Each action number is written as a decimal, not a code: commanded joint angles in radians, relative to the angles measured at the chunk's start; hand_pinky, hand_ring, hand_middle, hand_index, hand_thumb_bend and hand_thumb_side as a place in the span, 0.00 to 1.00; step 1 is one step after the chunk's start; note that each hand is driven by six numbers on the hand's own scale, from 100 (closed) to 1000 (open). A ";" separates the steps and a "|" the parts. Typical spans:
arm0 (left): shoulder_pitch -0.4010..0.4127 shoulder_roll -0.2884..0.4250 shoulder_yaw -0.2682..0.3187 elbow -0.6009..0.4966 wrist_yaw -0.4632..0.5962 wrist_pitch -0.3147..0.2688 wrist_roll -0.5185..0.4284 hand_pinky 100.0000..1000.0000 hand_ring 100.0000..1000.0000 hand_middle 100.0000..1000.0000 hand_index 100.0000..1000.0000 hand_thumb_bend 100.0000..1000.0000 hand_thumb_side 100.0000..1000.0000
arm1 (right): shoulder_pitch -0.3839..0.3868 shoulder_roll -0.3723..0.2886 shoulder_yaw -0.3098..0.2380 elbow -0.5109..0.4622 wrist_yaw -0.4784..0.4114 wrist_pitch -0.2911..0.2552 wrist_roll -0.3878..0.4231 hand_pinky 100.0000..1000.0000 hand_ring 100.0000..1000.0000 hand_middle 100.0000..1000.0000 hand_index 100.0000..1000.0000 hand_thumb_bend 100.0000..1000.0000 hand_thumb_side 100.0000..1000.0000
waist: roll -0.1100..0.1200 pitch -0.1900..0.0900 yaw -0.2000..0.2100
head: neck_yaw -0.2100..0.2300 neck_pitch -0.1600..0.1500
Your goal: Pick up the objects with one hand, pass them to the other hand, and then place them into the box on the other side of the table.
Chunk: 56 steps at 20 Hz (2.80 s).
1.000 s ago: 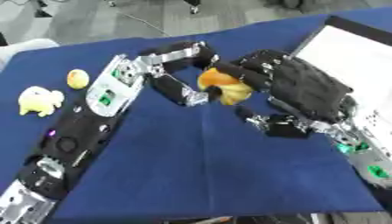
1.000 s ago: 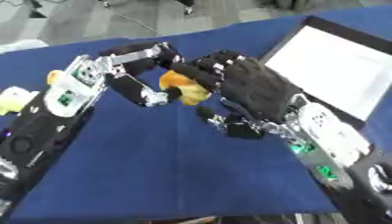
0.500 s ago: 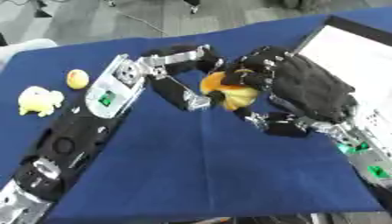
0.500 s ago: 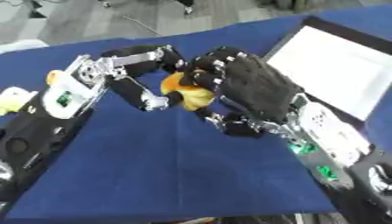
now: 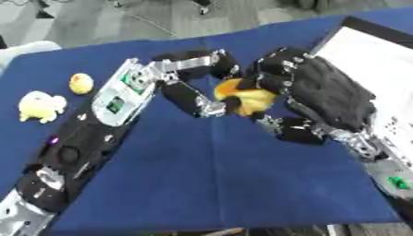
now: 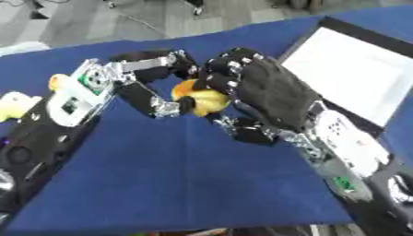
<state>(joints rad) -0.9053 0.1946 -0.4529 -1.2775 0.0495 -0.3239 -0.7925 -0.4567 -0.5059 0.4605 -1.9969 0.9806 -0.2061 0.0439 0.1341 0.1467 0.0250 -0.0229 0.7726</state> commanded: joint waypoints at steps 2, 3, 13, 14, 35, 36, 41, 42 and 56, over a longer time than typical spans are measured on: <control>-0.014 0.008 -0.013 -0.035 0.014 -0.128 -0.115 0.59 0.45 0.46 0.63 0.00 0.69 | -0.010 -0.015 -0.010 -0.003 -0.015 0.013 0.001 0.69 0.66 0.56 0.24 0.00 0.00 | -0.008 -0.014 0.000 | 0.001 -0.003; -0.013 0.009 -0.014 -0.037 0.016 -0.134 -0.115 0.60 0.47 0.48 0.65 0.00 0.75 | -0.010 -0.015 -0.010 -0.003 -0.016 0.013 0.002 0.69 0.66 0.56 0.24 0.00 0.00 | -0.008 -0.014 0.000 | 0.001 -0.003; 0.004 0.005 0.015 -0.010 0.048 -0.143 -0.115 0.65 0.56 0.59 0.74 0.00 1.00 | -0.007 -0.011 -0.011 -0.003 -0.014 0.010 -0.009 0.69 0.66 0.55 0.24 0.00 0.00 | -0.009 -0.012 -0.002 | -0.001 -0.003; 0.005 0.005 0.016 -0.011 0.060 -0.139 -0.115 0.65 0.55 0.58 0.74 0.00 1.00 | -0.006 -0.011 -0.011 -0.003 -0.014 0.010 -0.009 0.69 0.66 0.55 0.24 0.00 0.00 | -0.009 -0.012 -0.002 | -0.001 -0.003; -0.051 -0.032 0.221 0.173 0.037 0.008 0.047 0.62 0.53 0.56 0.71 0.00 0.94 | -0.035 -0.020 0.004 -0.003 0.030 -0.040 -0.027 0.71 0.64 0.55 0.24 0.00 0.00 | -0.021 -0.012 0.004 | -0.008 -0.003; -0.056 -0.036 0.226 0.181 0.029 0.003 0.056 0.62 0.53 0.56 0.71 0.00 0.94 | -0.038 -0.021 0.006 -0.003 0.027 -0.042 -0.026 0.71 0.64 0.55 0.24 0.00 0.00 | -0.022 -0.011 0.003 | -0.007 -0.003; -0.052 -0.008 0.269 0.192 0.019 -0.013 0.109 0.62 0.53 0.55 0.71 0.00 0.88 | -0.014 -0.041 -0.032 -0.003 0.046 -0.013 -0.037 0.71 0.63 0.55 0.24 0.00 0.00 | -0.027 -0.011 -0.010 | 0.003 -0.003; -0.045 0.008 0.278 0.183 0.024 -0.016 0.118 0.62 0.52 0.55 0.71 0.00 0.85 | -0.001 -0.049 -0.051 -0.003 0.056 0.005 -0.045 0.71 0.63 0.55 0.25 0.00 0.00 | -0.027 -0.011 -0.012 | 0.004 -0.003; 0.207 0.193 0.402 -0.115 0.105 -0.042 0.201 0.61 0.51 0.53 0.71 0.00 0.71 | 0.153 -0.196 -0.355 0.086 -0.017 0.485 -0.150 0.62 0.72 0.58 0.47 0.00 0.11 | -0.021 -0.009 0.003 | -0.050 -0.003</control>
<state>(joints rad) -0.6891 0.3483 -0.0726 -1.3540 0.1465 -0.3646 -0.5997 -0.2973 -0.6659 0.1343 -1.9274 0.9916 0.2363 -0.0941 0.1192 0.1494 0.0273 -0.0669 0.7727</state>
